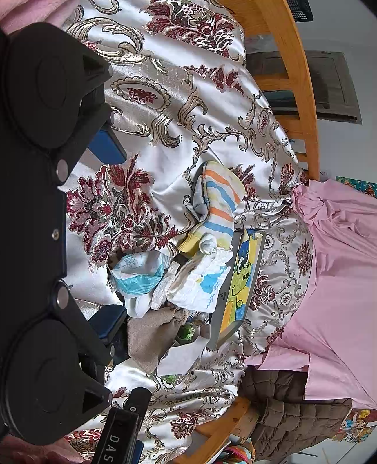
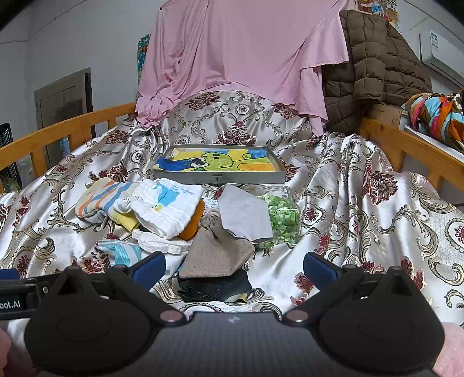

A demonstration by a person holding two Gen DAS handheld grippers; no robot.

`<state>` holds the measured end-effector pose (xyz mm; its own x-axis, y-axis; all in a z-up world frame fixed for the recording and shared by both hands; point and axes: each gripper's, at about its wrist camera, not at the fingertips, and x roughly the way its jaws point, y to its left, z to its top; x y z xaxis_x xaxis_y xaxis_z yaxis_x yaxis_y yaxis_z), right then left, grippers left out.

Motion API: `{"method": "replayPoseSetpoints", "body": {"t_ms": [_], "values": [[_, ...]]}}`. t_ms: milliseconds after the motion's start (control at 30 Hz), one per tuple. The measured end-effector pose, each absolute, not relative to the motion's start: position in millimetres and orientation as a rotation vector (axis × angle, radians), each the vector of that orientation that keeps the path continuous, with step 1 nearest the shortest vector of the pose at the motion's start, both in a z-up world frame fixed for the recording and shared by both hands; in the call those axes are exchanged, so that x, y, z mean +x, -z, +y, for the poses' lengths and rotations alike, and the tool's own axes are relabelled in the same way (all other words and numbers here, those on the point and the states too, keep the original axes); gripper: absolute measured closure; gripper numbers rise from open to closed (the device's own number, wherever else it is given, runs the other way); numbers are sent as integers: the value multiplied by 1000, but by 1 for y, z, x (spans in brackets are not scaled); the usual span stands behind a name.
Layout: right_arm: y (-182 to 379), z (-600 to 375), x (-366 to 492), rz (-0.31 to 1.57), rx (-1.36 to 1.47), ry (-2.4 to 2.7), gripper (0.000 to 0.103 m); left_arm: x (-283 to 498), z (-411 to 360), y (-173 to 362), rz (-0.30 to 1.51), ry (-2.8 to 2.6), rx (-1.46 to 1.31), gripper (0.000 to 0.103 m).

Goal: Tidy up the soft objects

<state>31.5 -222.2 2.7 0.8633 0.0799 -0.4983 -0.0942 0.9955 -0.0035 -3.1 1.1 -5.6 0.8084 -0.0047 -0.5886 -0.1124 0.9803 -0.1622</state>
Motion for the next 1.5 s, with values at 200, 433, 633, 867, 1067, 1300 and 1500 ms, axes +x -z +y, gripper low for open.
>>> {"method": "replayPoseSetpoints", "body": {"t_ms": [200, 433, 633, 867, 1067, 1300, 1500], "values": [[-3, -223, 33, 522, -23, -97, 0, -2, 6, 14, 638, -53, -218, 1], [-2, -220, 47, 574, -28, -145, 0, 28, 17, 4, 737, 8, -295, 1], [-1, -214, 82, 638, -30, -279, 0, 73, 17, -6, 824, 128, -206, 1], [-2, -207, 121, 540, -156, -373, 0, 123, 32, 5, 894, 228, -265, 1], [15, -178, 140, 401, -488, -491, 0, 143, 51, 29, 933, 263, -466, 1], [45, -159, 139, 391, -683, -636, 1, 157, 43, 49, 993, 307, -487, 3], [62, -150, 137, 425, -728, -673, 13, 165, 39, 63, 1026, 335, -526, 19]]}}
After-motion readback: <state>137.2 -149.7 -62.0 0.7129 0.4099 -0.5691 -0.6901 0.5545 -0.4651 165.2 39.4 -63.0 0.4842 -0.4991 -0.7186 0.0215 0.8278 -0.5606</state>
